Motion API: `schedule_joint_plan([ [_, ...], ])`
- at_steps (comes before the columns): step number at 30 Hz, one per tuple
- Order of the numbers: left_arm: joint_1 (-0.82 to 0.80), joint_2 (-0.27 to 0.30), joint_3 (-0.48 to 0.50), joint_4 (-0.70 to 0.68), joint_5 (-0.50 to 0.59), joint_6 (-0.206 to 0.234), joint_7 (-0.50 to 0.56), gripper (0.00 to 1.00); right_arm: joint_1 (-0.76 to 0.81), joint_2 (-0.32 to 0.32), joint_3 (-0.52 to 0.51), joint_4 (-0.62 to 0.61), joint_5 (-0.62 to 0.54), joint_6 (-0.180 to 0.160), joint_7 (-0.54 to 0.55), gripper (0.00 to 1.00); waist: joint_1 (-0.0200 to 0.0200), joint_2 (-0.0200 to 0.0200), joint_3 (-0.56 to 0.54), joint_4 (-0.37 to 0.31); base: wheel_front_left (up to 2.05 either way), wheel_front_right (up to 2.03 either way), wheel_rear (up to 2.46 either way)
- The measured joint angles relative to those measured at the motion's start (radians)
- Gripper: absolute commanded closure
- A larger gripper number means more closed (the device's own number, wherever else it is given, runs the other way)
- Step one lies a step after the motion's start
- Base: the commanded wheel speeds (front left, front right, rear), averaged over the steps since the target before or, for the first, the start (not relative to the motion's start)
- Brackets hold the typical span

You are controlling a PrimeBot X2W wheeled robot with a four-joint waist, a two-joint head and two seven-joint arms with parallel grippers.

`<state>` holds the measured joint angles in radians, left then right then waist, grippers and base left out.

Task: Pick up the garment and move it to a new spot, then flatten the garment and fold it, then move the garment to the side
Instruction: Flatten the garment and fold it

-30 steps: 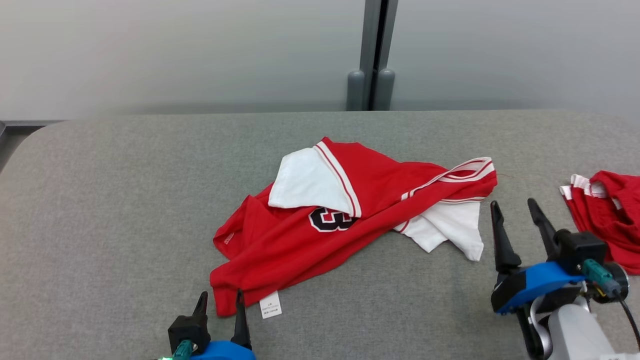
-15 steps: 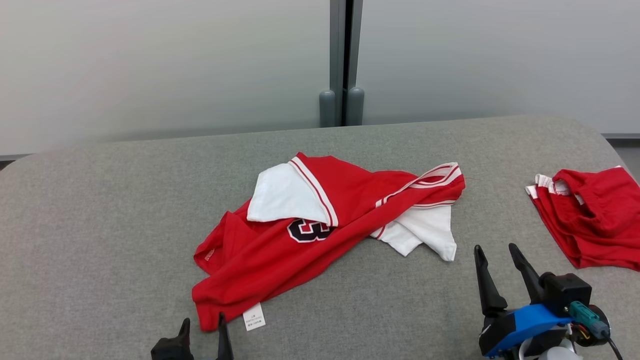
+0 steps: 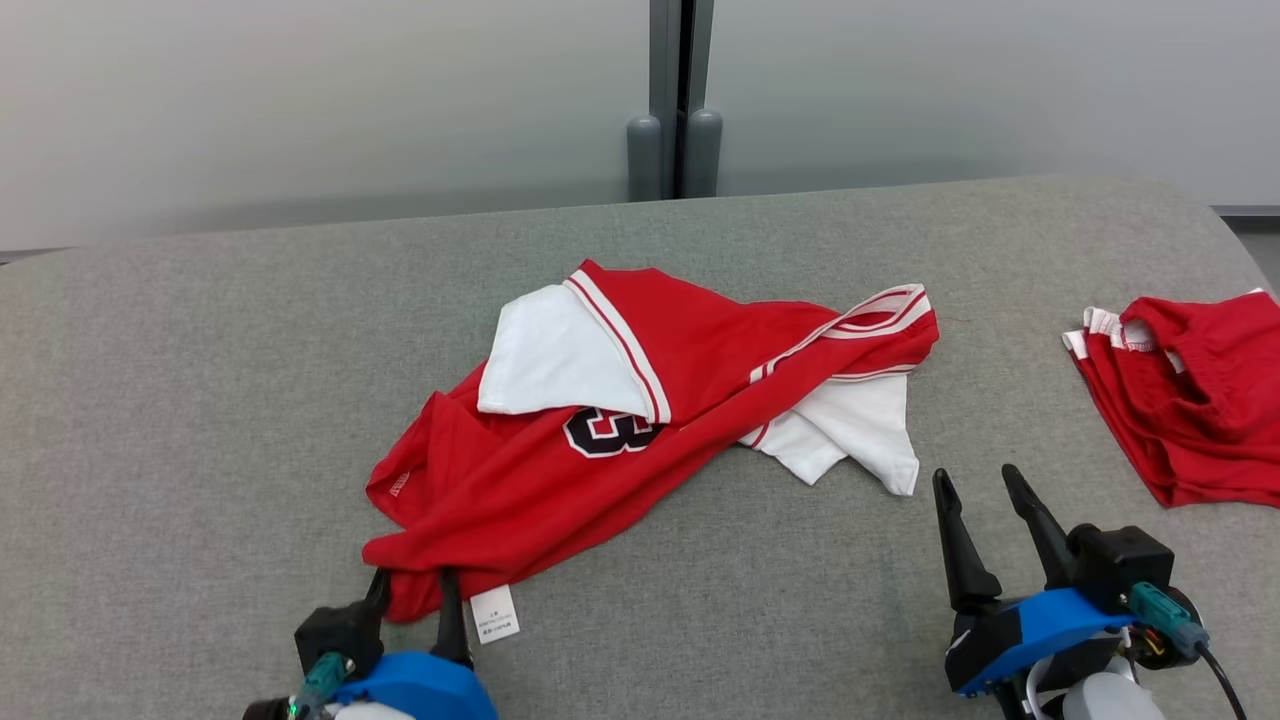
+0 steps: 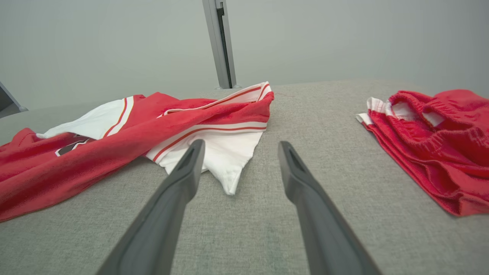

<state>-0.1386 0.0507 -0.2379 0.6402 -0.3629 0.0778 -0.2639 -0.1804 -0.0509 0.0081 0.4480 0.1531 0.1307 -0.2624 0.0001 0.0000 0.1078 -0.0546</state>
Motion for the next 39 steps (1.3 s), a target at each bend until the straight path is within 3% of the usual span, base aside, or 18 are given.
schedule_joint_plan([
  [1,-0.005,0.0,0.003,-0.006,0.003,-0.002,0.0,0.58,0.0,0.0,0.001,0.002,0.001,0.0,0.0,0.0,0.0,0.0,0.002,0.001,0.0,0.0,0.0],
  [2,-0.012,0.0,0.004,-0.016,0.01,-0.009,0.0,0.84,0.0,0.0,0.003,0.003,0.001,0.0,0.0,0.0,0.0,0.0,0.004,0.002,0.0,0.0,0.0],
  [3,-0.015,0.0,0.006,-0.027,0.015,-0.014,0.0,1.0,-0.001,0.0,0.004,0.004,0.002,0.0,0.0,0.0,0.0,0.0,0.005,0.003,0.0,0.0,0.0],
  [14,-0.006,-0.001,-0.042,-0.167,0.049,-0.04,0.0,1.0,-0.002,0.0,0.009,0.015,0.026,0.0,0.0,0.0,-0.0002,0.0,-0.001,0.031,0.0,0.0,0.0],
  [19,-0.026,0.0,-0.063,-0.109,0.076,-0.031,0.0,1.0,-0.022,0.001,0.024,0.012,0.035,0.0,0.0,0.0,-0.0001,0.0002,0.034,0.023,0.0,0.0,0.0],
  [28,-0.096,0.0,-0.032,-0.016,0.068,0.008,0.0,1.0,-0.042,0.001,0.021,0.016,0.035,0.0,0.0,0.0,-0.0001,0.0003,0.086,-0.012,0.0,0.0,0.0],
  [35,-0.108,0.0,0.026,-0.103,0.1,0.057,0.0,1.0,-0.043,0.001,0.015,0.017,0.036,0.0,0.0,0.0,-0.0002,0.0002,0.063,-0.01,0.0,0.0,0.0],
  [36,-0.102,0.0,0.034,-0.12,0.111,0.063,0.0,0.54,-0.043,0.001,0.016,0.016,0.039,0.0,0.0,0.0,-0.0002,0.0002,0.054,-0.009,0.0,0.0,0.0],
  [37,-0.093,0.0,0.038,-0.134,0.119,0.064,0.0,0.0,-0.042,0.001,0.017,0.016,0.041,0.0,0.0,0.0,-0.0001,0.0003,0.044,-0.008,0.0,0.0,0.0],
  [39,-0.061,-0.001,0.051,-0.155,0.117,0.064,0.0,0.0,-0.038,0.001,0.018,0.016,0.043,0.0,0.0,0.0,-0.0001,0.0003,0.021,-0.004,0.0,0.0,0.0],
])
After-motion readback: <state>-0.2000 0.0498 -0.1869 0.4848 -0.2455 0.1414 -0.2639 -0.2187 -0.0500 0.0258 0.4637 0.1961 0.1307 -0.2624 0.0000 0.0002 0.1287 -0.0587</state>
